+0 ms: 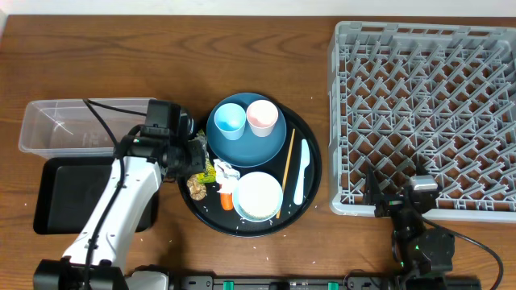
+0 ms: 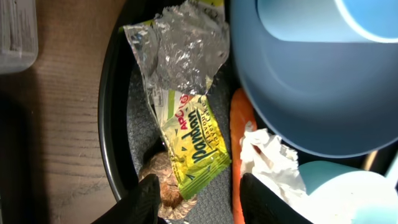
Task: Sort waste into correct bins and load items into the dishwasher rack
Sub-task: 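Move the left gripper to the foil snack wrapper on the tray, then grasp the foil snack wrapper with the left gripper and lift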
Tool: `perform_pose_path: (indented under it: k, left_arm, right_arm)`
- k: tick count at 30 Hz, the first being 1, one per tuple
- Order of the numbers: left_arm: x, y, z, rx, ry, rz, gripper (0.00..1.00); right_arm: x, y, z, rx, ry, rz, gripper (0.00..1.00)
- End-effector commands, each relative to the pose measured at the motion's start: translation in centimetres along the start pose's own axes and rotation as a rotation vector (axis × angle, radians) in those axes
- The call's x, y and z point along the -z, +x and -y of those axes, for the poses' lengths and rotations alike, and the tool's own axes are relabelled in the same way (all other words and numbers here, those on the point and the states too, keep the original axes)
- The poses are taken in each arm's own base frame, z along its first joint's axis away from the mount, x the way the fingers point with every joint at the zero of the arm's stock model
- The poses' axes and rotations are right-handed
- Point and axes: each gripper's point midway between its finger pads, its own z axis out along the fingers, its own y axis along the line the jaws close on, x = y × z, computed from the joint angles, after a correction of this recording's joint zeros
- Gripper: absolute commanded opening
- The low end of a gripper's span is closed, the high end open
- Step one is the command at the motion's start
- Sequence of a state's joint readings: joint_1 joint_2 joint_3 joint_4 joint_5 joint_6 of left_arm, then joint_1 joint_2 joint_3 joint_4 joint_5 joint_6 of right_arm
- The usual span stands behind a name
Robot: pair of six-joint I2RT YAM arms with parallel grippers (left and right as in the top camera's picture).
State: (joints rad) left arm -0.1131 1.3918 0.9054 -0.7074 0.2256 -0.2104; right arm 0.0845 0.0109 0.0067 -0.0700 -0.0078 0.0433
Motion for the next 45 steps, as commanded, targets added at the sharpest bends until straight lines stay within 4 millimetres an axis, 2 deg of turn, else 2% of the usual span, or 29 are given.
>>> perform_pose_path:
  k: [1, 4, 16, 23, 27, 33, 35, 39, 45]
  left_arm:
    - [-0.8, 0.9, -1.6, 0.05, -0.074, -0.009, 0.43]
    - [-1.5, 1.1, -2.7, 0.09, -0.126, 0.011, 0.43]
    - [-4.4, 1.4, -3.4, 0.122, -0.11, 0.064, 0.44]
    - [-6.1, 1.2, -3.6, 0.142, -0.11, 0.05, 0.45]
    - [-7.0, 0.9, -3.0, 0.14, -0.072, 0.045, 0.45]
    - [-7.0, 0.3, -2.7, 0.136, -0.057, 0.068, 0.43]
    - [-7.0, 0.3, -2.7, 0.136, -0.057, 0.067, 0.36]
    - [-6.8, 0.0, -2.6, 0.135, -0.054, 0.076, 0.11]
    - [-4.7, -1.8, -1.7, 0.124, -0.025, 0.154, 0.06]
  right_arm:
    - [0.0, 0.0, -0.1, 0.008, -0.004, 0.001, 0.99]
    - [0.0, 0.0, -0.1, 0.008, -0.004, 0.001, 0.99]
    - [0.0, 0.0, -0.1, 0.008, -0.004, 0.001, 0.99]
    - [0.0, 0.0, -0.1, 0.008, -0.004, 0.001, 0.99]
    - [0.0, 0.0, -0.1, 0.008, -0.004, 0.001, 0.99]
    - [0.0, 0.0, -0.1, 0.008, -0.004, 0.001, 0.99]
    - [0.0, 0.0, -0.1, 0.007, -0.004, 0.001, 0.99]
    - [0.0, 0.0, -0.1, 0.008, -0.004, 0.001, 0.99]
    - [0.0, 0.0, -0.1, 0.008, -0.004, 0.001, 0.99]
